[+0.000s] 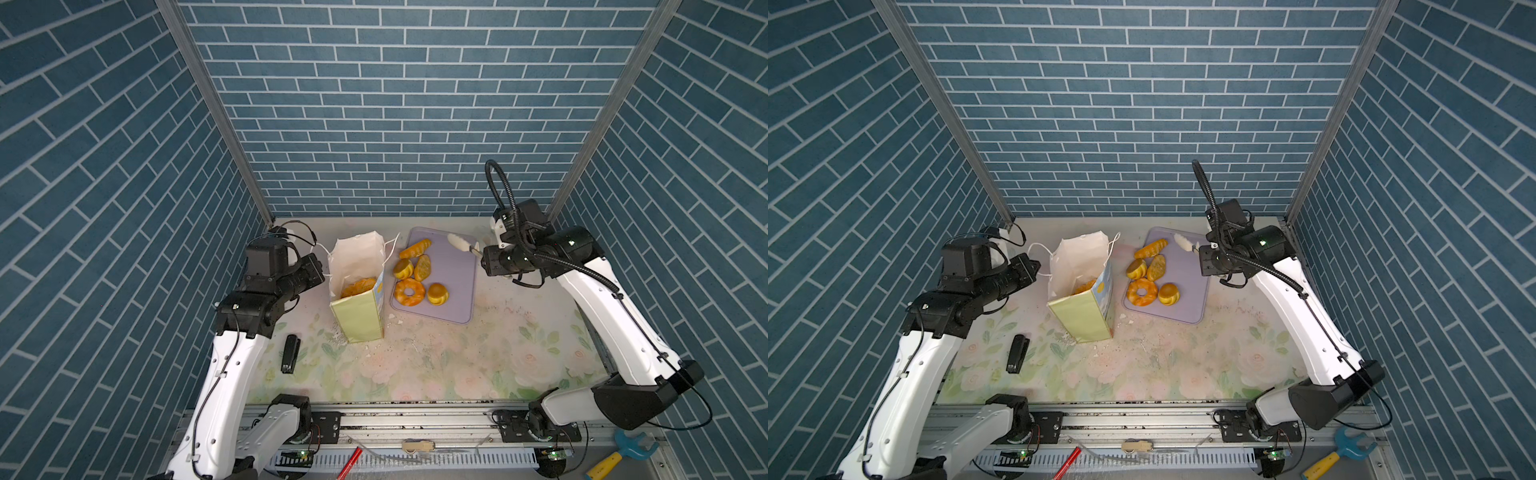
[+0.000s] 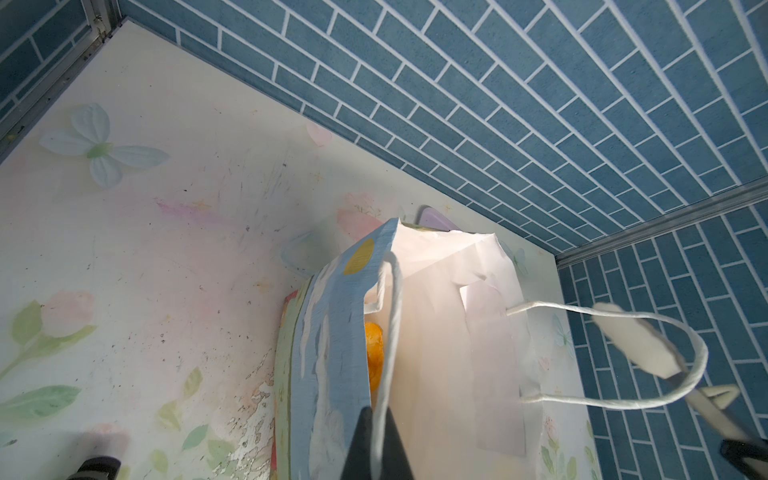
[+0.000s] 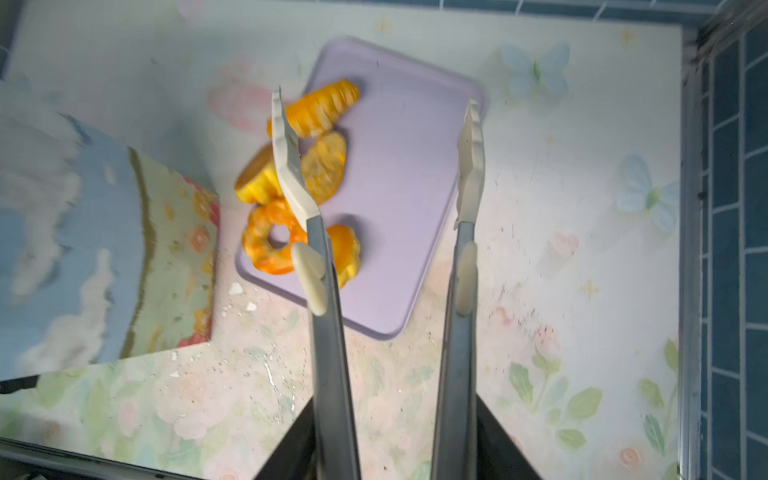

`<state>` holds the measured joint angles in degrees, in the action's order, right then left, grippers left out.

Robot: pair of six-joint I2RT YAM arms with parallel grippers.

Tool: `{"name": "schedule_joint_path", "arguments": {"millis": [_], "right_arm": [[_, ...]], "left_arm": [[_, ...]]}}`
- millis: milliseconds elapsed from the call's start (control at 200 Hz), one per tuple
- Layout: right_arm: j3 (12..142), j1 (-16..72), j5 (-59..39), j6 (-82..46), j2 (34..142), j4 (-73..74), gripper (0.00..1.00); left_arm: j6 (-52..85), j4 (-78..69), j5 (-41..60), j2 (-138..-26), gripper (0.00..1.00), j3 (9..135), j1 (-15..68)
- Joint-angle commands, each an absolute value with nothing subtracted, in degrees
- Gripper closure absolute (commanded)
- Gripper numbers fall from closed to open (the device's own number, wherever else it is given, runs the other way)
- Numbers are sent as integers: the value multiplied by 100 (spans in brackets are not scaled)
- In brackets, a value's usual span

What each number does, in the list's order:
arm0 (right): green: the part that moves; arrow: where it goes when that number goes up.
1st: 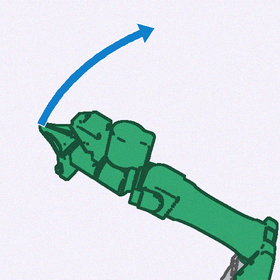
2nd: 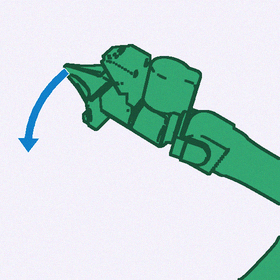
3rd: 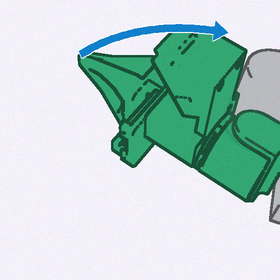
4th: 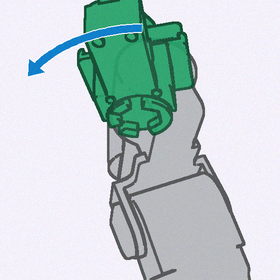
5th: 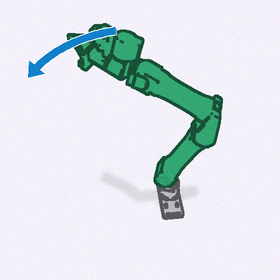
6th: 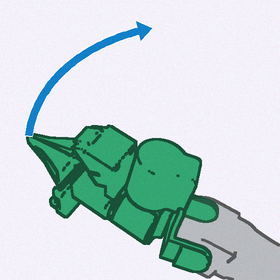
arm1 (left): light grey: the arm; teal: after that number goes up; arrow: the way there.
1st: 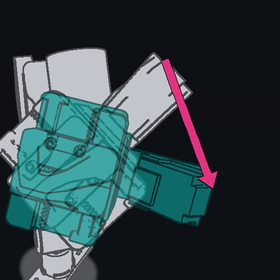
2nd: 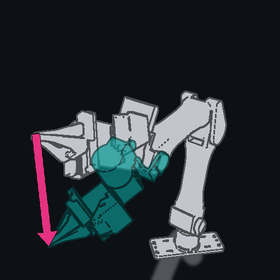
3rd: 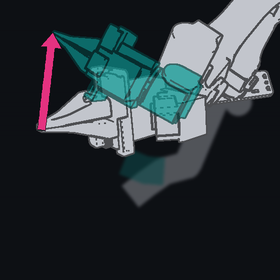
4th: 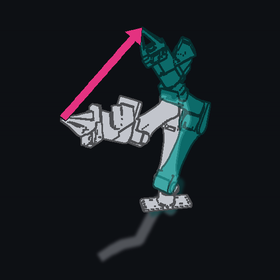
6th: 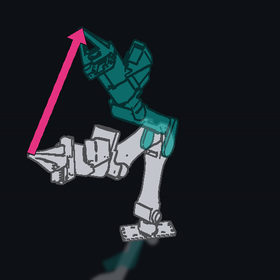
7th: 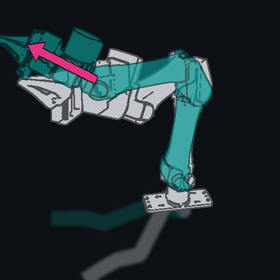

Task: Place the fake bread into the paper bag
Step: 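Withdraw the open tongs from the bag back over the tray, then lower the tongs and pinch the yellow round bun on the tray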

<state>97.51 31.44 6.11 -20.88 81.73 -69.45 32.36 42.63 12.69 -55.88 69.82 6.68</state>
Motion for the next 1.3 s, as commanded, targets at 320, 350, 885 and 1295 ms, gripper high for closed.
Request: {"name": "schedule_joint_path", "arguments": {"millis": [320,350,885,1295], "right_arm": [[8615,3208,-689,-2479,8406,-6575,49],[8605,3208,-662,-2467,8432,-6602,49],[8858,3815,-75,-2419,9525,-6424,49],[8887,3915,91,-2426,9519,-6494,67]], "left_arm": [[3187,4358,1244,-5576,100,6998,673],[3173,4364,1231,-5556,100,6994,672],[3176,4400,1186,-5461,100,6906,670],[3164,4357,1221,-5405,100,6864,673]]}}
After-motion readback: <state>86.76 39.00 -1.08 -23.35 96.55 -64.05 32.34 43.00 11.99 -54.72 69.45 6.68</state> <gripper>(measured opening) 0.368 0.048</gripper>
